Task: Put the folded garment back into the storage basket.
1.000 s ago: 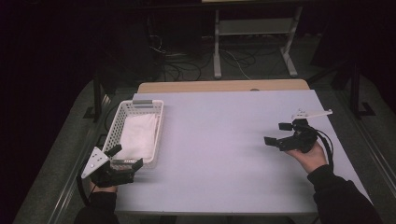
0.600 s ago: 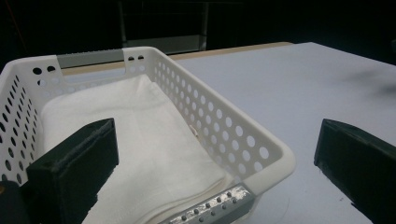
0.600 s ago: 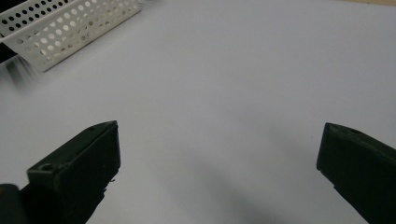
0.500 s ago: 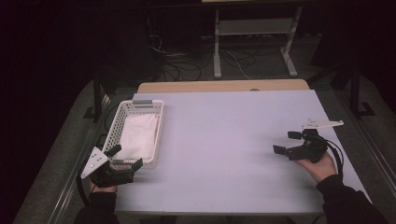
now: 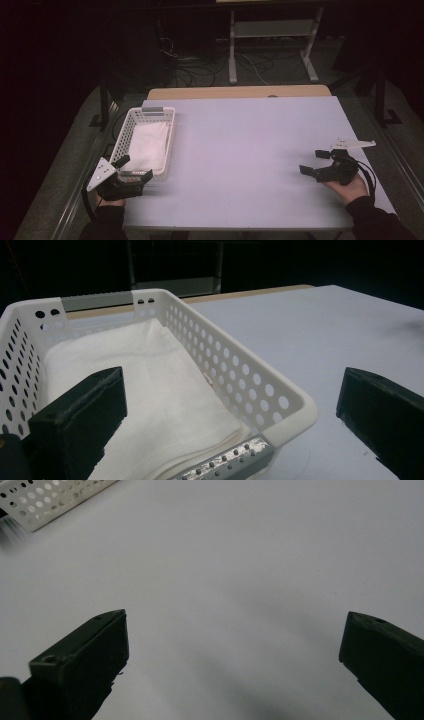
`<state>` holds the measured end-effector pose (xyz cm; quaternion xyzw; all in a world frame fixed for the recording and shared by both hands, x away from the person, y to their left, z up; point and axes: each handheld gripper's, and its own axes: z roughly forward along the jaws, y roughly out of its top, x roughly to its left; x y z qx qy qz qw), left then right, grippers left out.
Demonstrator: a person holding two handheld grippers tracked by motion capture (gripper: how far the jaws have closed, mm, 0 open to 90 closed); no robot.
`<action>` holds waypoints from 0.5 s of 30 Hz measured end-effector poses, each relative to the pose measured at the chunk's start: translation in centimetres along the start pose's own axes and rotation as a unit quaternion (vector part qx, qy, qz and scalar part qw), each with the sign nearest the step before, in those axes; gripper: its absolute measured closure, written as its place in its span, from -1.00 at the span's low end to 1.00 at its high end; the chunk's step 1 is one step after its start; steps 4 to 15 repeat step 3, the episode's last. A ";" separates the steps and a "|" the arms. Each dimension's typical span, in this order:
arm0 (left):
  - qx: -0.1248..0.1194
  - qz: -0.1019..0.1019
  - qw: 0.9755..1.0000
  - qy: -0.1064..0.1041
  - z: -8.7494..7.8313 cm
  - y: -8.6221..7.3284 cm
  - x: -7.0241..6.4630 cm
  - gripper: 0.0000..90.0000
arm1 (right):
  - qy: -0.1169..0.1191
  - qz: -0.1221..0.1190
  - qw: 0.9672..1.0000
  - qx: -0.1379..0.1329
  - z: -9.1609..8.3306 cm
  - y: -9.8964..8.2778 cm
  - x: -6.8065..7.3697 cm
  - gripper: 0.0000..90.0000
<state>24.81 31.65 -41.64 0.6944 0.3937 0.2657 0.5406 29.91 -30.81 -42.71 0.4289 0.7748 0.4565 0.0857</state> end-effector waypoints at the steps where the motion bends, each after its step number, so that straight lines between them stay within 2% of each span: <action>1: 0.000 0.000 1.000 -0.001 0.0 0.0 0.0 -1.00 | 0.001 -0.002 1.000 0.000 -0.1 -0.2 -0.1 -1.00; 15: -0.001 -0.001 1.000 -0.001 0.1 0.0 0.0 -1.00 | 0.001 0.002 1.000 -0.004 -0.3 -0.3 0.0 -1.00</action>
